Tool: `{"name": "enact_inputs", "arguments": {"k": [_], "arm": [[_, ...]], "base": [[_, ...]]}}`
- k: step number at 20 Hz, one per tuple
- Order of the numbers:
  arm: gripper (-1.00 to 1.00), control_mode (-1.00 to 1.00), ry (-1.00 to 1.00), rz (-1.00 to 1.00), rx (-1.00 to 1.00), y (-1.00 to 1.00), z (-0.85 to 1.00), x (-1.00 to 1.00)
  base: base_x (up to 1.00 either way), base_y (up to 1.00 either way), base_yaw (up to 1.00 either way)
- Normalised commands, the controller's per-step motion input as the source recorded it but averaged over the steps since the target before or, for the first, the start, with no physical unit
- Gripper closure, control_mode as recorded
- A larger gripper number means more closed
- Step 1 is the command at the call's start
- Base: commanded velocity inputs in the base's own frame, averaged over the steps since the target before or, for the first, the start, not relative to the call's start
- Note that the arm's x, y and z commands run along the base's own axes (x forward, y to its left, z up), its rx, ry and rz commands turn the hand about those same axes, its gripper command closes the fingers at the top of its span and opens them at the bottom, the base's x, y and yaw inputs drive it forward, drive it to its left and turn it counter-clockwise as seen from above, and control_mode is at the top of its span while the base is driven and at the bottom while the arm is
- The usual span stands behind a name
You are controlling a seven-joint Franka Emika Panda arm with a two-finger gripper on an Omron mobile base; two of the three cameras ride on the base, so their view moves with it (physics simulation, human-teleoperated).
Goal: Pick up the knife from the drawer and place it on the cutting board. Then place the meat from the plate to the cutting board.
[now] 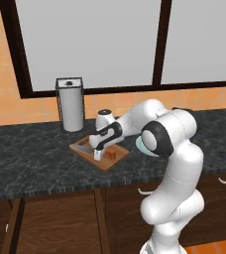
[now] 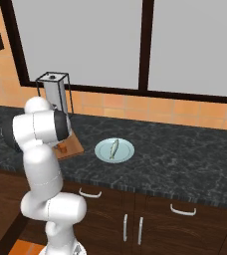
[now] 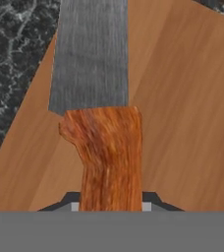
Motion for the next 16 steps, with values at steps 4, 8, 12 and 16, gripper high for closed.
{"name": "enact_inputs", "arguments": {"k": [4, 8, 12, 16], "arm": [[-1.00, -1.00, 0.00, 0.00, 0.00, 0.00, 0.01, 0.00], [-1.00, -1.00, 0.00, 0.00, 0.00, 0.00, 0.06, 0.00], [-1.00, -1.00, 0.00, -0.02, 0.00, -0.21, 0.36, -0.15], [-1.00, -1.00, 0.00, -0.12, 0.00, -0.60, 0.36, -0.39]], "base": [[0.00, 0.00, 0.00], [0.00, 0.00, 0.00], [0.00, 0.00, 0.00], [0.00, 0.00, 0.00]]}}
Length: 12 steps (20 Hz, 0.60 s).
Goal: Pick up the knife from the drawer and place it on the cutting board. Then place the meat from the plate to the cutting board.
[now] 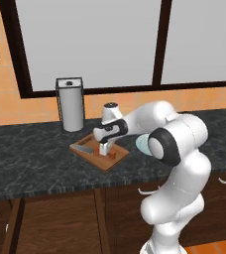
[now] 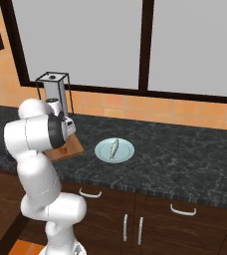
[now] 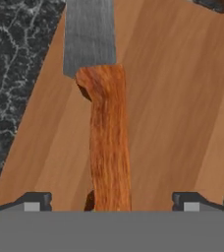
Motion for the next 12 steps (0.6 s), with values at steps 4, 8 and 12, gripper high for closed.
{"name": "enact_inputs", "arguments": {"k": [4, 8, 12], "arm": [[-1.00, -1.00, 0.00, -0.22, 0.01, -0.69, 0.33, -0.36], [-1.00, -1.00, 0.00, -0.27, 0.00, -0.78, 0.34, -0.08], [-1.00, -1.00, 0.00, -0.27, 0.00, -0.92, 0.19, 0.00]], "base": [[0.00, 0.00, 0.00], [0.00, 0.00, 0.00], [0.00, 0.00, 0.00]]}}
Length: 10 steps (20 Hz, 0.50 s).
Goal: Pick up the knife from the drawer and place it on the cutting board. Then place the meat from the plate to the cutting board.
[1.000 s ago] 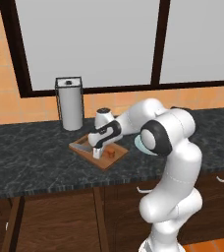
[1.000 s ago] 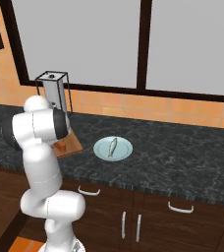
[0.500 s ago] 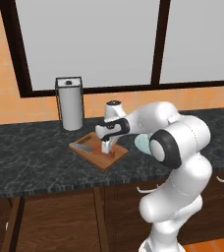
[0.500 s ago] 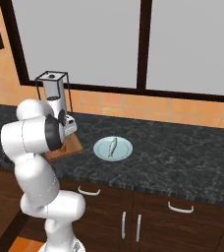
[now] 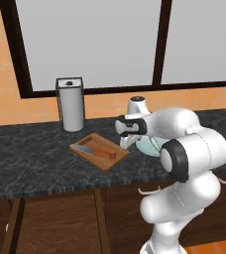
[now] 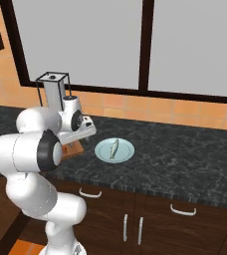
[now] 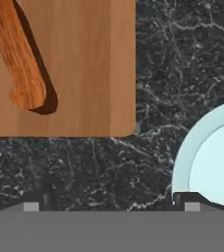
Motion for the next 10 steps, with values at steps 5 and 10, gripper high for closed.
{"name": "enact_inputs", "arguments": {"k": [5, 10], "arm": [[-1.00, -1.00, 0.00, -0.30, 0.00, -1.00, 0.17, 0.00], [-1.00, -1.00, 0.00, -0.36, 0.00, -0.94, 0.10, 0.02]], "base": [[0.00, 0.00, 0.00], [0.00, 0.00, 0.00]]}}
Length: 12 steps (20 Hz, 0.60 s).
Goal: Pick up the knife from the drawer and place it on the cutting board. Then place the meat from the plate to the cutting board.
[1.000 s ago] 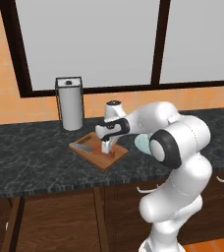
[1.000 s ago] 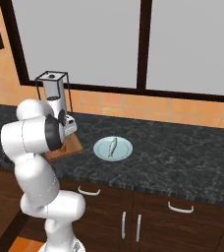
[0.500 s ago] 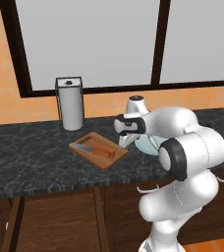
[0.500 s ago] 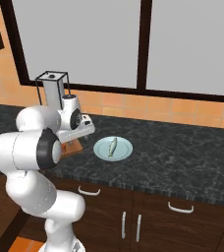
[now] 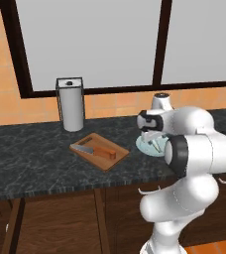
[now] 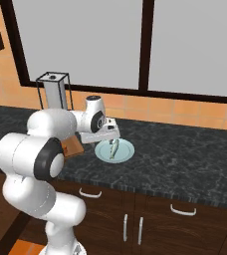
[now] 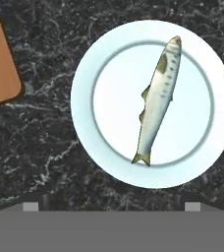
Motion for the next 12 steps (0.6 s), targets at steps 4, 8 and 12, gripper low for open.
{"name": "enact_inputs", "arguments": {"k": [4, 8, 12], "arm": [[-1.00, -1.00, 0.00, -0.25, 0.03, -0.63, 0.03, 0.03], [-1.00, -1.00, -0.01, -0.02, 0.01, -0.05, 0.00, 0.21], [-1.00, -1.00, -0.04, 0.00, 0.02, 0.05, -0.22, 0.37]], "base": [[0.00, 0.00, 0.00], [0.00, 0.00, 0.00], [0.00, 0.00, 0.00]]}}
